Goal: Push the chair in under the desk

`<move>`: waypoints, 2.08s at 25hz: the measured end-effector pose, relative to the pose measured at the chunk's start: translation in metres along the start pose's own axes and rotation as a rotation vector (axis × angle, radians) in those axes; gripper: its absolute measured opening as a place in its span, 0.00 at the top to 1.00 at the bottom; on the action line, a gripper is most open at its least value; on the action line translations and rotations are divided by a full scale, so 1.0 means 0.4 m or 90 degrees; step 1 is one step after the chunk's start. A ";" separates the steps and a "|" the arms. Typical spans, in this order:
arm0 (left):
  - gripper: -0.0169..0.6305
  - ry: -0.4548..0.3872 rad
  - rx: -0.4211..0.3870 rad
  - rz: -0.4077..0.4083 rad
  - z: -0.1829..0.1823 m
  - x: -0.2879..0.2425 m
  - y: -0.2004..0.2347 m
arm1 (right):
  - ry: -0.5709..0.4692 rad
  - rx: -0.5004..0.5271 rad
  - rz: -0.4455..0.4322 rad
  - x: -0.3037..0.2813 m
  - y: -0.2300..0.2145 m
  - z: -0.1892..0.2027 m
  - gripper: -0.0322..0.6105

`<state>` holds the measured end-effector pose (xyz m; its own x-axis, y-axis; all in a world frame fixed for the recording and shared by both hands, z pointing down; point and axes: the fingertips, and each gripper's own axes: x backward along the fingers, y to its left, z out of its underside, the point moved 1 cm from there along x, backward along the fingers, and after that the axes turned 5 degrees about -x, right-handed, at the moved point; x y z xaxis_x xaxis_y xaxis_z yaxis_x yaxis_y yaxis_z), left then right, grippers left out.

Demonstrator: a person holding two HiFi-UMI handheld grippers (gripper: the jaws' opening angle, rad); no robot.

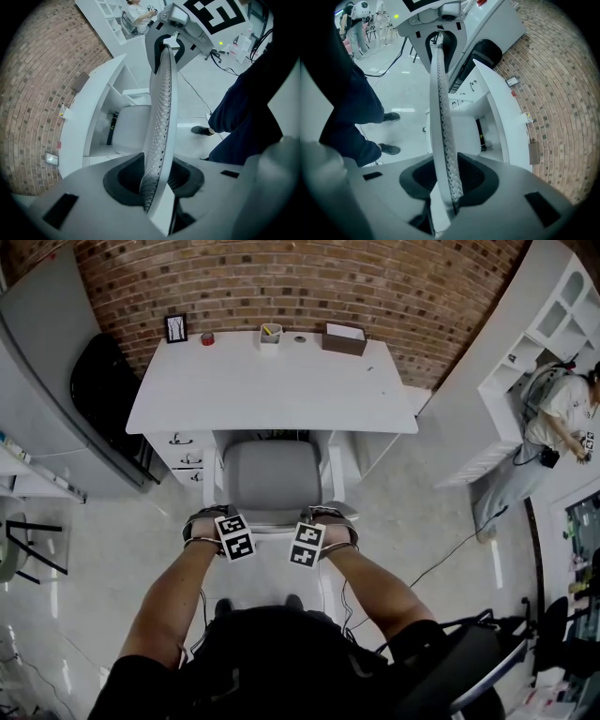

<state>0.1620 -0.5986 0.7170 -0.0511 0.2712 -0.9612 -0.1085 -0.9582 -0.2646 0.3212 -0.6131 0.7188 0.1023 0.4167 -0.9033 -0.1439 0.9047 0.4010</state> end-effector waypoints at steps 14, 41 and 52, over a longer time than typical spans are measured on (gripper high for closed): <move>0.78 0.006 -0.009 0.007 0.019 -0.016 0.030 | -0.040 -0.016 0.021 -0.003 -0.016 -0.022 0.76; 0.88 -0.632 0.387 -0.134 -0.039 0.488 0.050 | -0.424 -0.602 0.113 0.467 -0.128 -0.043 0.85; 0.96 -0.759 0.531 -0.190 0.033 0.677 0.032 | -0.523 -0.692 0.189 0.645 -0.124 -0.049 0.93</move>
<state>0.1338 -0.5362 0.4544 -0.6441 0.7515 -0.1427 -0.7643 -0.6399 0.0799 0.3356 -0.5520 0.4630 0.4205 0.8536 -0.3075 -0.9064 0.4104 -0.1002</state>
